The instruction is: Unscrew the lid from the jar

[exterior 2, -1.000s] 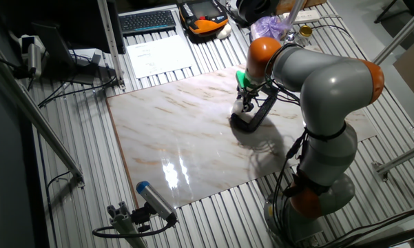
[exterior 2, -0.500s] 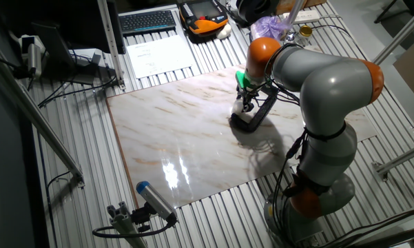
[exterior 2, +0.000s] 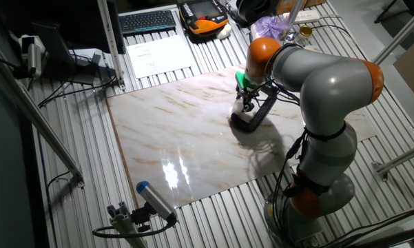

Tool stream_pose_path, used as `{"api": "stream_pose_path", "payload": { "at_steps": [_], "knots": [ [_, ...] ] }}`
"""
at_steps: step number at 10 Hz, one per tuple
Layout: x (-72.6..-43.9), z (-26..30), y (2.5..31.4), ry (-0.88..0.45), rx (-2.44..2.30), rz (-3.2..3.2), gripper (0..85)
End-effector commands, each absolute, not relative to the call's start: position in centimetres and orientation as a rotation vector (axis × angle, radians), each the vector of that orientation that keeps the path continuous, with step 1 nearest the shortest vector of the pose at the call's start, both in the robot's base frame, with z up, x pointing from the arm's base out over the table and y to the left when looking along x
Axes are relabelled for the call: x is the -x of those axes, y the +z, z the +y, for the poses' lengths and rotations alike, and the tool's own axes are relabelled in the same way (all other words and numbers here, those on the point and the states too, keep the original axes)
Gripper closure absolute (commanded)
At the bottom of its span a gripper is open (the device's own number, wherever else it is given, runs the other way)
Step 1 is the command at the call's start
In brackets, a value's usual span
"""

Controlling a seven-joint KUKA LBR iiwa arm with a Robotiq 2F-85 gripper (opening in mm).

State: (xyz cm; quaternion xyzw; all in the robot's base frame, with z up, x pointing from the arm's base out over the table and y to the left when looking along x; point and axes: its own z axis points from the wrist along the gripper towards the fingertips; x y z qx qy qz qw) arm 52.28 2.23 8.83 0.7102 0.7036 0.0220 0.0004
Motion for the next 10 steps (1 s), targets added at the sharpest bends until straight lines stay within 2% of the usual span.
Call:
{"api": "stream_pose_path", "payload": {
  "at_steps": [1,10],
  "knots": [
    [-52.27,2.21,8.83,0.067,-2.222,2.219,51.0],
    [-52.28,2.23,8.89,0.044,-2.096,2.331,51.0]
  ]
}}
